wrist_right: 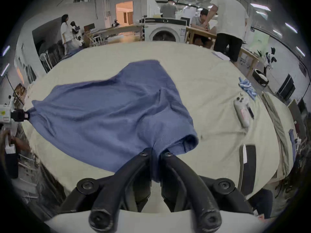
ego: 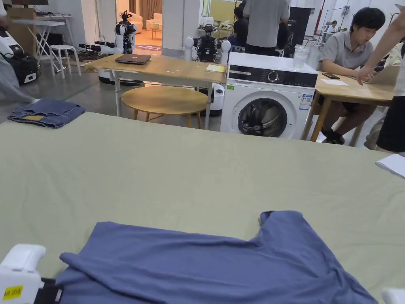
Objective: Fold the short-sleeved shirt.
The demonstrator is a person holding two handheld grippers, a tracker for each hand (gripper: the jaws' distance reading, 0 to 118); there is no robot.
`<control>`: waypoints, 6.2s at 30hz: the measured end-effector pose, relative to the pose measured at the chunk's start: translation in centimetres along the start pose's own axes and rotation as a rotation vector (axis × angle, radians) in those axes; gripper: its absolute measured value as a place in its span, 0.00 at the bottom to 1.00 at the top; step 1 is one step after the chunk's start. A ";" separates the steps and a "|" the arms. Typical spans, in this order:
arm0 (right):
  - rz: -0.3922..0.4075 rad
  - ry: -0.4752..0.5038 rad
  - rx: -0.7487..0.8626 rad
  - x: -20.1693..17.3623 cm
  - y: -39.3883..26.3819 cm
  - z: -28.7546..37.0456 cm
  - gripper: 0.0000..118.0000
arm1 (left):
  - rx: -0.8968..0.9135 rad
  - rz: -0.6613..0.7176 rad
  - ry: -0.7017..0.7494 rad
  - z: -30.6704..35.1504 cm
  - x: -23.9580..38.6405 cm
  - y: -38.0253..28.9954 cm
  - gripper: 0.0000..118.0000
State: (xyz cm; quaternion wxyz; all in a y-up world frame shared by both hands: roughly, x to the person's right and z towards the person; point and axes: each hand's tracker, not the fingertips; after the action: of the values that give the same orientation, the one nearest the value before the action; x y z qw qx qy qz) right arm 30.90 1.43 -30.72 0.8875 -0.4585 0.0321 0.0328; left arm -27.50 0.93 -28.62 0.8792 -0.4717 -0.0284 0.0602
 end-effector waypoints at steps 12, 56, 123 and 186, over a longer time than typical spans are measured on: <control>0.002 -0.034 -0.106 -1.6 -5.2 -4.8 0.07 | -0.072 0.037 0.035 -4.0 -1.1 -5.6 0.01; 0.007 0.024 0.443 -12.2 3.3 -1.7 0.00 | -0.086 0.092 -0.032 -12.4 -4.1 16.9 0.49; -0.009 0.018 0.127 2.2 3.8 2.5 0.00 | 0.221 0.025 -0.084 3.0 -1.7 1.9 0.00; 0.004 0.036 0.788 -17.2 2.4 1.9 0.00 | 0.306 0.143 -0.046 3.3 -2.7 -2.2 0.00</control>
State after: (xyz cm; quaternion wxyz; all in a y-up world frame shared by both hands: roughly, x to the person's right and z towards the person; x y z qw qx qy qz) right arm 13.56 3.91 -30.10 0.9947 -0.0832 0.0588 0.0114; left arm -30.38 2.09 -24.96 0.9333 -0.3319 -0.0053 0.1368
